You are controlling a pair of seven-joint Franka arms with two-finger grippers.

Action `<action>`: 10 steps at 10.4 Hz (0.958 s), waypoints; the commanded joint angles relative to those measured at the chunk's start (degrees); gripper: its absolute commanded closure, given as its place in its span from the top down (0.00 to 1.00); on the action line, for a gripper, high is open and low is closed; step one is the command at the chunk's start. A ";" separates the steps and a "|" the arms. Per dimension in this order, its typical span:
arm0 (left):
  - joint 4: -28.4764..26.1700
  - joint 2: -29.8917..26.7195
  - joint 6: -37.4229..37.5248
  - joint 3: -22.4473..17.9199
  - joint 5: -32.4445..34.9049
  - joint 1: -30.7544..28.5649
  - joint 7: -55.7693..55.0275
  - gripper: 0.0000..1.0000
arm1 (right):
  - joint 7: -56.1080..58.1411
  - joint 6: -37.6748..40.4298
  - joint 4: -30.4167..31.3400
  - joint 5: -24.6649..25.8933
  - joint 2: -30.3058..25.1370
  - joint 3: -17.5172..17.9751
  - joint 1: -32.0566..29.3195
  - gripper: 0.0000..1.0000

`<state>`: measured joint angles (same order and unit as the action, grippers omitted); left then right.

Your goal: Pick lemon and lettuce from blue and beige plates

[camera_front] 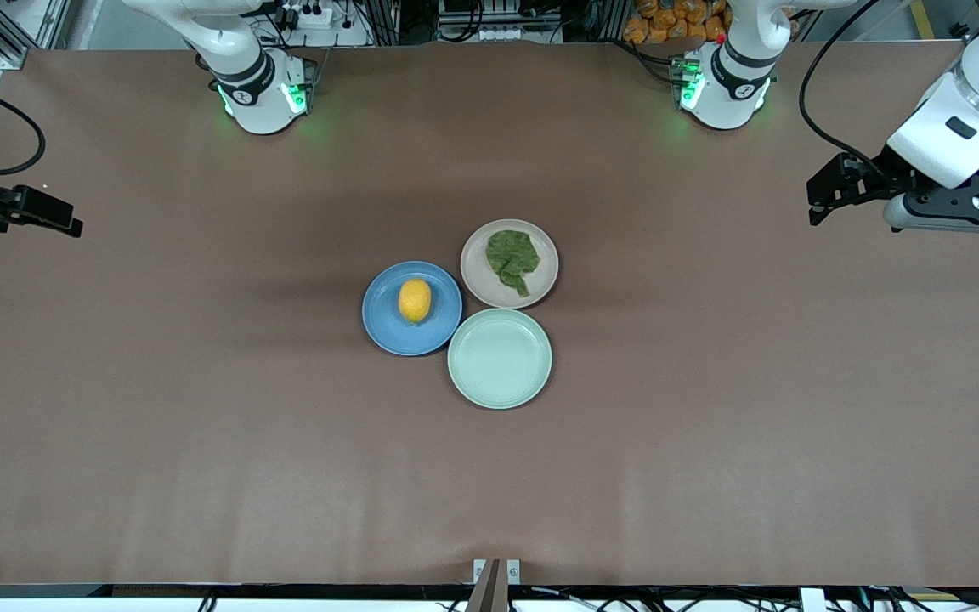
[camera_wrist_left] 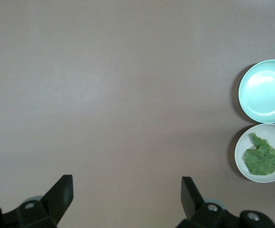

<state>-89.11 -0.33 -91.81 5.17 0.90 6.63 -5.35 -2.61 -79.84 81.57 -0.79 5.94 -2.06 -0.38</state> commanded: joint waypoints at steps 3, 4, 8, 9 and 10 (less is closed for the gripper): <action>0.51 0.07 1.19 0.10 -2.04 -0.21 0.87 1.00 | 0.85 0.74 -0.80 0.44 0.04 0.56 -0.76 1.00; 0.51 0.16 1.19 0.10 -1.96 -0.04 0.96 1.00 | 0.85 0.74 -0.80 0.44 0.04 0.48 -0.76 1.00; 0.51 0.16 1.19 0.01 -1.87 -0.04 0.87 1.00 | 0.85 0.74 -0.80 0.44 0.04 0.48 -0.76 1.00; 0.51 0.16 1.19 0.01 -1.87 -0.04 0.87 1.00 | 0.85 0.74 -0.80 0.44 0.04 0.48 -0.85 1.00; 0.51 0.16 1.10 0.01 -1.87 -0.04 0.87 1.00 | 0.85 0.74 -0.80 0.44 0.04 0.56 -0.76 1.00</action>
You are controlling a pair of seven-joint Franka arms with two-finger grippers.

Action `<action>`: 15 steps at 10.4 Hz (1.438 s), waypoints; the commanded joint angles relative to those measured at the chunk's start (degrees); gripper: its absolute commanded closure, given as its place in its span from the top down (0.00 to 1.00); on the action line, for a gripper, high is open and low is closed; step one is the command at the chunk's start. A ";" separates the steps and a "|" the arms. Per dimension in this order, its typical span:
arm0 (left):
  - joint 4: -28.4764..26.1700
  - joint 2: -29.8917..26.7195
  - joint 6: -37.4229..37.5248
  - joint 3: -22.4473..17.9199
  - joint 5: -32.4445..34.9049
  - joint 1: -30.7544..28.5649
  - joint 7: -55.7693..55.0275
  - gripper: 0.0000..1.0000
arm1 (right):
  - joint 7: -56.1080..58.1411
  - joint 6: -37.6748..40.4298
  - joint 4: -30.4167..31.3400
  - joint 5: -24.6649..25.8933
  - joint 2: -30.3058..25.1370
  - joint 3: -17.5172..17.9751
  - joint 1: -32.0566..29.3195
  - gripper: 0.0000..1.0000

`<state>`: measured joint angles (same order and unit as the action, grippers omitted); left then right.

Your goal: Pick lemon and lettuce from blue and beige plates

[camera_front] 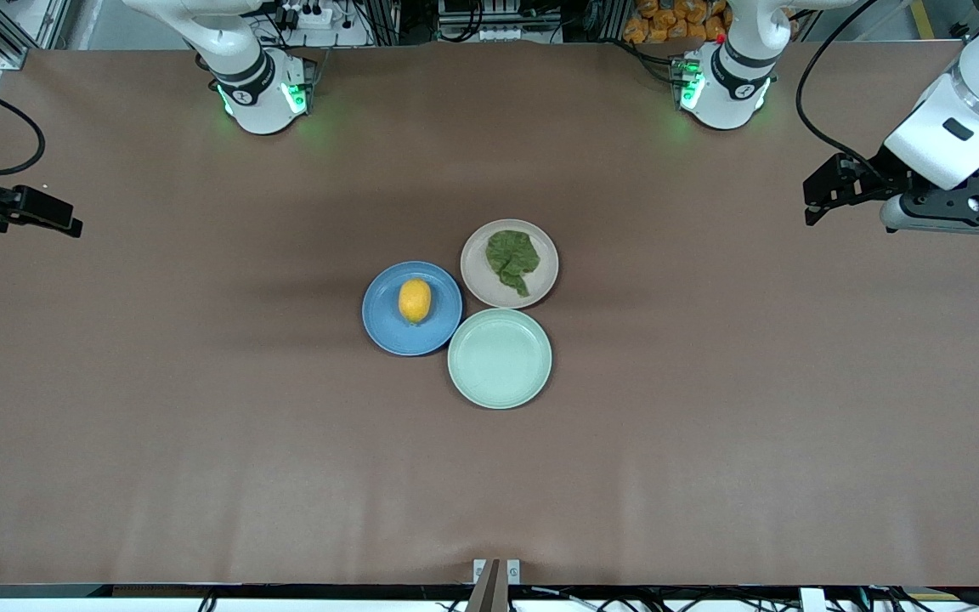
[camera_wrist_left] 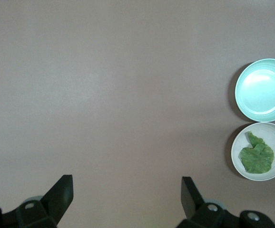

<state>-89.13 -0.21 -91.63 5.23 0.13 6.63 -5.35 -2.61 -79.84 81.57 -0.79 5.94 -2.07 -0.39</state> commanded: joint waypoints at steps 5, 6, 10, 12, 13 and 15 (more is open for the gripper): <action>0.45 0.73 0.93 0.05 -1.19 0.31 0.78 1.00 | 0.85 0.74 -0.80 0.44 0.03 0.57 -0.76 1.00; 0.45 0.73 0.93 0.05 -1.10 0.40 0.78 1.00 | 0.94 0.74 -0.80 0.44 0.03 0.58 -0.76 1.00; 0.45 0.65 0.93 0.14 -1.01 0.23 1.39 1.00 | 0.94 0.74 -0.80 0.44 0.03 0.57 -0.84 1.00; 0.53 0.64 0.93 0.14 -0.92 0.31 1.57 1.00 | 0.85 0.74 -0.80 0.35 -0.05 0.49 -0.76 1.00; 0.53 0.65 0.93 0.14 -0.92 0.23 1.66 1.00 | 0.85 0.74 -0.80 0.43 0.03 0.57 -0.84 1.00; 0.53 0.73 0.84 0.05 -0.83 -0.21 1.57 1.00 | 0.94 0.74 -0.80 0.44 0.03 0.57 -0.76 1.00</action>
<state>-89.15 0.52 -91.48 5.36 0.13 6.92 -5.35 -2.58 -79.84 81.57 -0.79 5.94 -2.07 -0.39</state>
